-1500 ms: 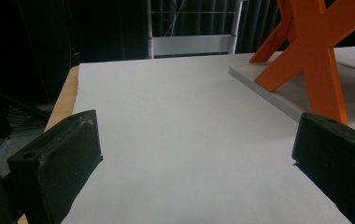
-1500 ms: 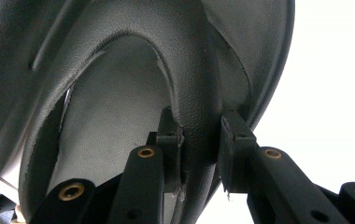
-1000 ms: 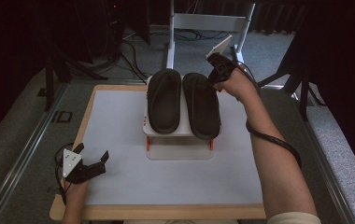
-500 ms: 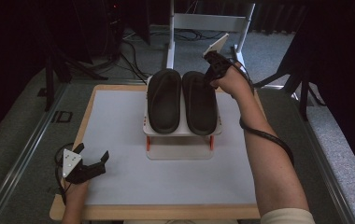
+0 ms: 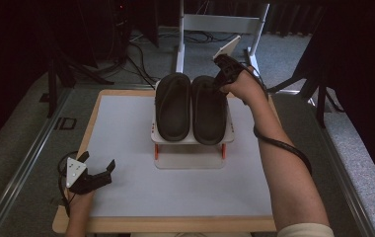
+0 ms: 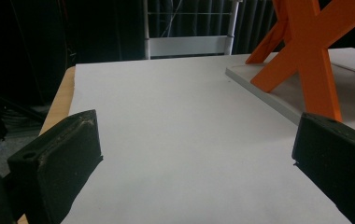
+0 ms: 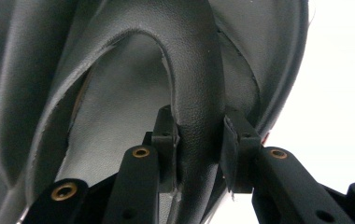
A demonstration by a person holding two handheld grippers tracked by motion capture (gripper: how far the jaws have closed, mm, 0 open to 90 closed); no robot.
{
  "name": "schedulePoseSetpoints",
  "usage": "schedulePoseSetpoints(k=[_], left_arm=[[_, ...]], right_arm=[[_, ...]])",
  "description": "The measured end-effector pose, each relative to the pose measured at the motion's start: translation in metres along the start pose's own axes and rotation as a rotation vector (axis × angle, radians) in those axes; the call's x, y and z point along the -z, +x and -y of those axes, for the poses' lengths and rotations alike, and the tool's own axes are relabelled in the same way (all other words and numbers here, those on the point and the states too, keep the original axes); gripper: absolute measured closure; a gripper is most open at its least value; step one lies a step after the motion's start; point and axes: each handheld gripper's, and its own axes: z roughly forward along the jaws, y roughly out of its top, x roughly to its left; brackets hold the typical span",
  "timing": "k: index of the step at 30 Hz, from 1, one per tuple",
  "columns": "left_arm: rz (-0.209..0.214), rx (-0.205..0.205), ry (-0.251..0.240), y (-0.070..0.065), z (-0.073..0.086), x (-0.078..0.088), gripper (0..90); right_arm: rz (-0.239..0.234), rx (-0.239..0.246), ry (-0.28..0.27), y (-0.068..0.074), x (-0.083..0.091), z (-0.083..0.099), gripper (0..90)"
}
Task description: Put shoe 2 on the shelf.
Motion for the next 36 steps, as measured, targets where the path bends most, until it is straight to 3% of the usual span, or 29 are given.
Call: schedulePoseSetpoints(k=[9,18,19,21,23,25,27,36], left_arm=[[0.001,0.002,-0.001,0.000,0.000,0.000,0.9],[0.002,0.003,0.001,0.000,0.000,0.000,0.9],[0.001,0.002,0.001,0.000,0.000,0.000,0.9],[0.001,0.003,0.002,0.000,0.000,0.000,0.9],[-0.002,0.005,0.001,0.000,0.000,0.000,0.9],[-0.002,0.006,0.001,0.000,0.000,0.000,0.9],[-0.001,0.006,0.001,0.000,0.000,0.000,0.9],[-0.001,0.006,-0.001,0.000,0.000,0.000,0.9]], right_arm=[[-0.010,0.015,-0.007,0.005,0.000,0.003,64.9],[0.002,0.074,-0.133,0.000,0.012,0.009,43.7],[0.004,0.098,-0.188,-0.004,0.017,0.013,38.4],[-0.012,0.084,-0.222,-0.009,0.021,0.017,30.0],[-0.018,0.120,-0.273,-0.014,0.023,0.022,23.8],[-0.018,0.101,-0.259,-0.021,0.024,0.026,20.4],[-0.041,0.119,-0.263,-0.030,0.022,0.031,15.1],[-0.008,0.082,-0.368,-0.067,0.021,0.061,15.6]])
